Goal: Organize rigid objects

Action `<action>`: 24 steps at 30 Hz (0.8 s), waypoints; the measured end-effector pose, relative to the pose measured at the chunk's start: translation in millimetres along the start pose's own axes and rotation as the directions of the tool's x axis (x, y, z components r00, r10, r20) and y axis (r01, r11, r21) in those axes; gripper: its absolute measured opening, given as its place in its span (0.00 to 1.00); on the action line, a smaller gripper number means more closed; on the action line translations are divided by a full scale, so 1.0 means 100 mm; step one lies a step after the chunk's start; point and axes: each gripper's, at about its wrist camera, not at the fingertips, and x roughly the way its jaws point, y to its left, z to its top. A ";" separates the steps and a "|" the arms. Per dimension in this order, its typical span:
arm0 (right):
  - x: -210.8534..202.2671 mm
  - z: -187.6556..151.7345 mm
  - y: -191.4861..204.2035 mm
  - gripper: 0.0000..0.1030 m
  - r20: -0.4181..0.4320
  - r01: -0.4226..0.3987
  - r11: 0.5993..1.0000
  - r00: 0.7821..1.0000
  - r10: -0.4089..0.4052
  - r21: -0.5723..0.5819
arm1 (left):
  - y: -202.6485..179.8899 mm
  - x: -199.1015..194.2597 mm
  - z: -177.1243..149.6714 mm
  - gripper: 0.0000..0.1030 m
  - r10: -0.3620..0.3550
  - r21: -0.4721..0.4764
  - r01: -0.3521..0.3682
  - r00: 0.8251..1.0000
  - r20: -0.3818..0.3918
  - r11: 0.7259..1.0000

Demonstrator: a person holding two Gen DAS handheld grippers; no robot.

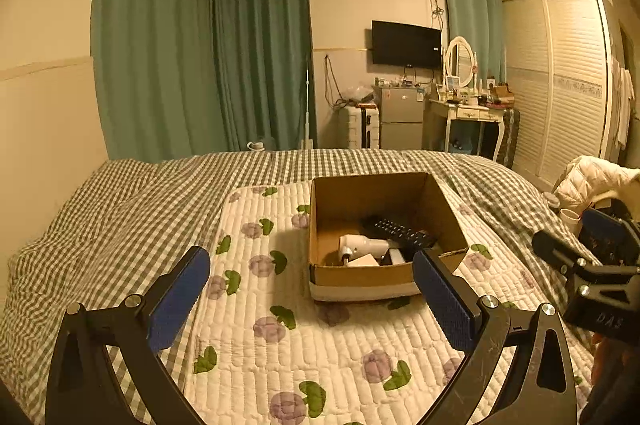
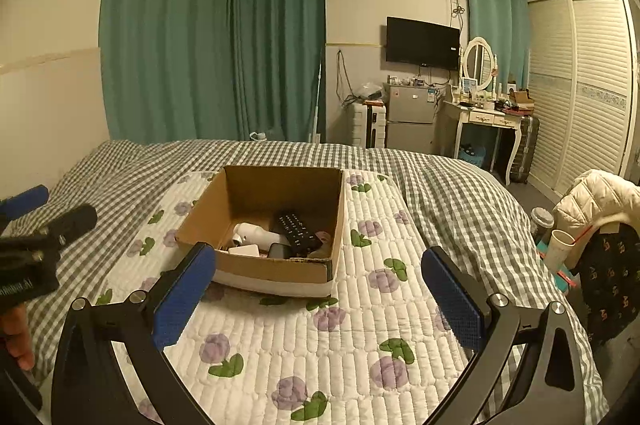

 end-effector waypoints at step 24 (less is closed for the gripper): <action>0.01 0.03 -0.05 1.00 0.002 0.011 1.000 1.000 -0.011 0.023 | 0.04 0.02 0.00 1.00 0.000 -0.014 0.000 1.000 -0.020 1.000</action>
